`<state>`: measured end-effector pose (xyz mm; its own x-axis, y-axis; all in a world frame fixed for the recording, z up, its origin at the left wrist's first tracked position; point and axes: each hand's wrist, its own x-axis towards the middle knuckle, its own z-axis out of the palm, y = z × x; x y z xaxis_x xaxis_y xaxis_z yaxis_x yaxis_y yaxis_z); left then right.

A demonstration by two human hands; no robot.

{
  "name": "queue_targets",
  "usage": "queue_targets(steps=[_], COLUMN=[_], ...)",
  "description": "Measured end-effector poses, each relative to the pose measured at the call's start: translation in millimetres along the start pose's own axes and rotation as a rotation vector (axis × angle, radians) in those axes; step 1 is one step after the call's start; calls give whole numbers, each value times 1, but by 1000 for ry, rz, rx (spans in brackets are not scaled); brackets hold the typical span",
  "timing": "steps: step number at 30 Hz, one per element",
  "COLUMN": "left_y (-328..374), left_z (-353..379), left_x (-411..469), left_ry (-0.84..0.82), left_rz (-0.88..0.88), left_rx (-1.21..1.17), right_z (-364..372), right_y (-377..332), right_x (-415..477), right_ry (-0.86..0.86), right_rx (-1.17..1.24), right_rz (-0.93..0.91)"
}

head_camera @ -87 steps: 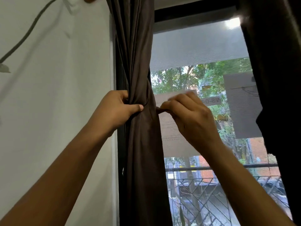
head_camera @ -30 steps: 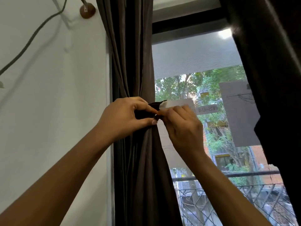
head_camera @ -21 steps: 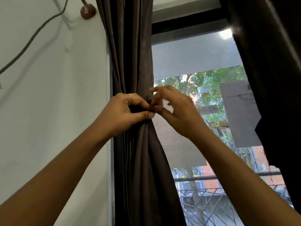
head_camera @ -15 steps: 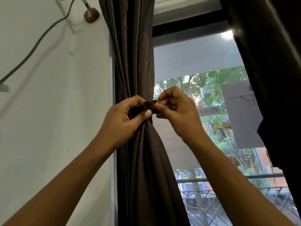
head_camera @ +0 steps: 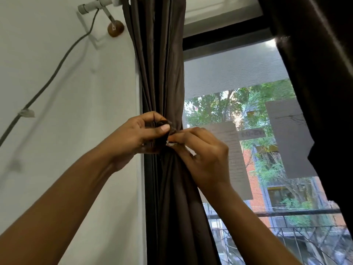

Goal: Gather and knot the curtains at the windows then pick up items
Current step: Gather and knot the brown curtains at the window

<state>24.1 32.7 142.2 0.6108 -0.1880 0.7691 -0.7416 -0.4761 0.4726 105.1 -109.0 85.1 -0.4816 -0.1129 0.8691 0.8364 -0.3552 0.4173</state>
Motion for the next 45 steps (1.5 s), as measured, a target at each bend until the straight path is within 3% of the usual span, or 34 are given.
queue_targets(steps=[4, 8, 12, 17, 24, 35, 41, 45], left_y=[1, 0, 3, -2, -14, -36, -40, -38], left_z=[-6, 0, 1, -5, -6, -1, -7, -9], left_x=[-3, -5, -6, -11, -16, -33, -34, -31], left_ry=[7, 24, 14, 49, 149, 417, 450, 403], left_rz=[-37, 14, 115, 332, 717, 942, 1114, 1161], left_rx=[11, 34, 99, 425, 670, 795, 974, 1005], right_z=[-6, -9, -7, -7, 8, 21, 11, 4], right_y=[8, 11, 10, 17, 19, 7, -4, -1], right_x=[4, 6, 13, 20, 7, 2, 1, 14], right_ry=[-134, -184, -244, -437, -245, -101, -172, -291], right_rx=[207, 492, 505, 301, -17, 96, 442, 979], right_rz=[68, 375, 538, 365, 59, 83, 315, 738])
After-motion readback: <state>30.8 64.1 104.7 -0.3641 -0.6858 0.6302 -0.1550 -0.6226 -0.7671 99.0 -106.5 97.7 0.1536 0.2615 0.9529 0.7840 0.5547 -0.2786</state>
